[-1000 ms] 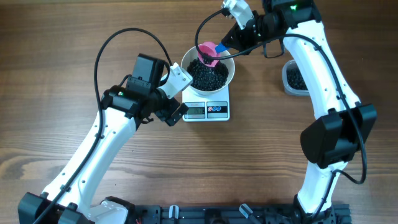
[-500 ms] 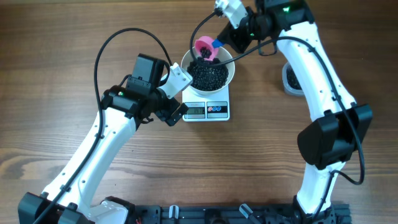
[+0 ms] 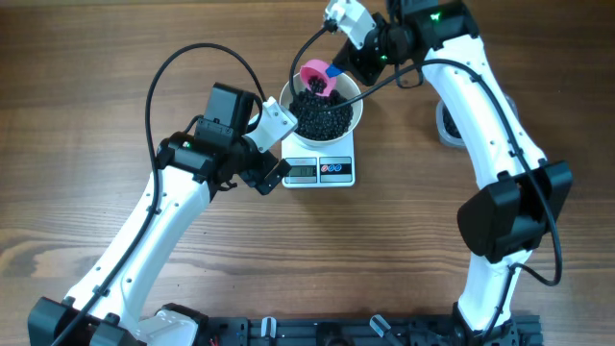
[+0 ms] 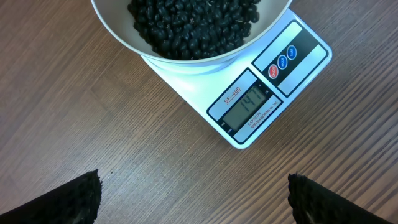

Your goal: Scoop item into bowl and weigh 150g on scale

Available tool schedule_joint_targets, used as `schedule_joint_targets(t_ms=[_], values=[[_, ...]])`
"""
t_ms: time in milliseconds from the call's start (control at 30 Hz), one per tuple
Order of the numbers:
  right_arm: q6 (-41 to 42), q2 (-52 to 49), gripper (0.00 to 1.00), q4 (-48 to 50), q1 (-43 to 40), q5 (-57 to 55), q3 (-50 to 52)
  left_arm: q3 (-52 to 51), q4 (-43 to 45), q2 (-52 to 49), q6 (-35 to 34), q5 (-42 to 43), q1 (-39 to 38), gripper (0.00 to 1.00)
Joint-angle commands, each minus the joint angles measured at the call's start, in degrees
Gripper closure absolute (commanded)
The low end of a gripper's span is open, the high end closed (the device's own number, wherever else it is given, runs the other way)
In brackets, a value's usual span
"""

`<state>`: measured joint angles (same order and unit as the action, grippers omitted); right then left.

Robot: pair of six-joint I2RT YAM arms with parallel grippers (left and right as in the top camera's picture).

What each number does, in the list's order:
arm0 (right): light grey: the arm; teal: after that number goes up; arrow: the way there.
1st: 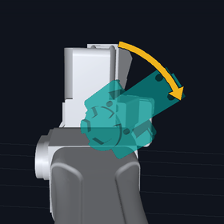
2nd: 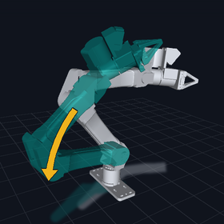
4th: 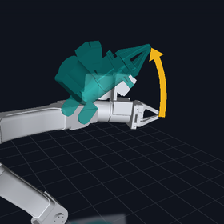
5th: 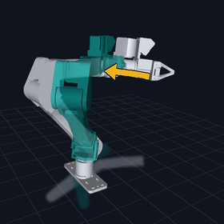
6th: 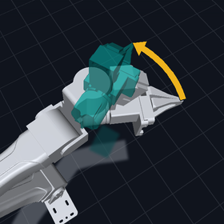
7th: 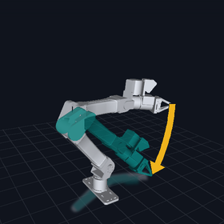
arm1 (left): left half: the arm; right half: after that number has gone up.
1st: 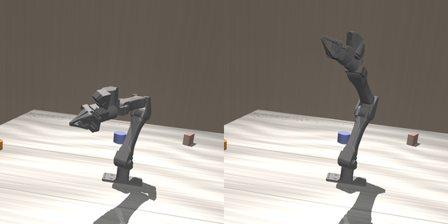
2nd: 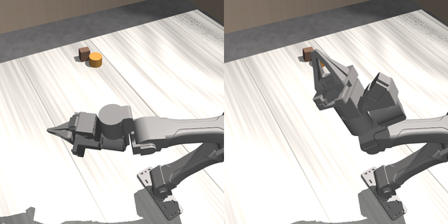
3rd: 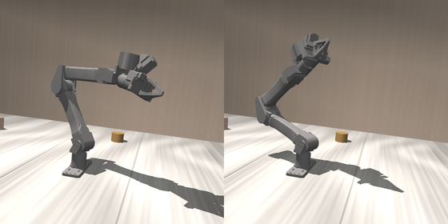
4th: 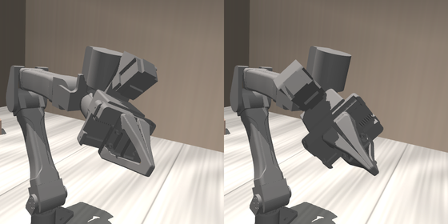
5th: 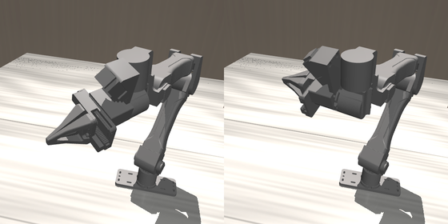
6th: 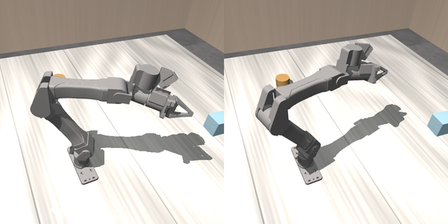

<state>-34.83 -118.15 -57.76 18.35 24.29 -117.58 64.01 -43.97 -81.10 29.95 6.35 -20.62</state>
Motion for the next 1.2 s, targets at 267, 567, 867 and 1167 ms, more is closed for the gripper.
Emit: schedule_joint_targets(t_ms=[267,567,867,1167], values=[[-2.7,2.5,0.96,0.5,0.5,-2.8,-1.5,-0.2,0.0,0.5,1.1,0.9,0.2,0.00],[-5.8,2.7,0.96,0.2,2.4,-6.1,-1.5,-0.2,0.0,0.5,1.1,0.9,0.2,0.00],[-4.0,2.7,0.96,0.2,1.8,-2.0,-1.5,-0.2,0.0,0.5,1.1,0.9,0.2,0.00],[2.9,2.7,0.96,-0.9,-3.9,11.0,-1.5,-0.2,0.0,0.5,1.1,0.9,0.2,0.00]])
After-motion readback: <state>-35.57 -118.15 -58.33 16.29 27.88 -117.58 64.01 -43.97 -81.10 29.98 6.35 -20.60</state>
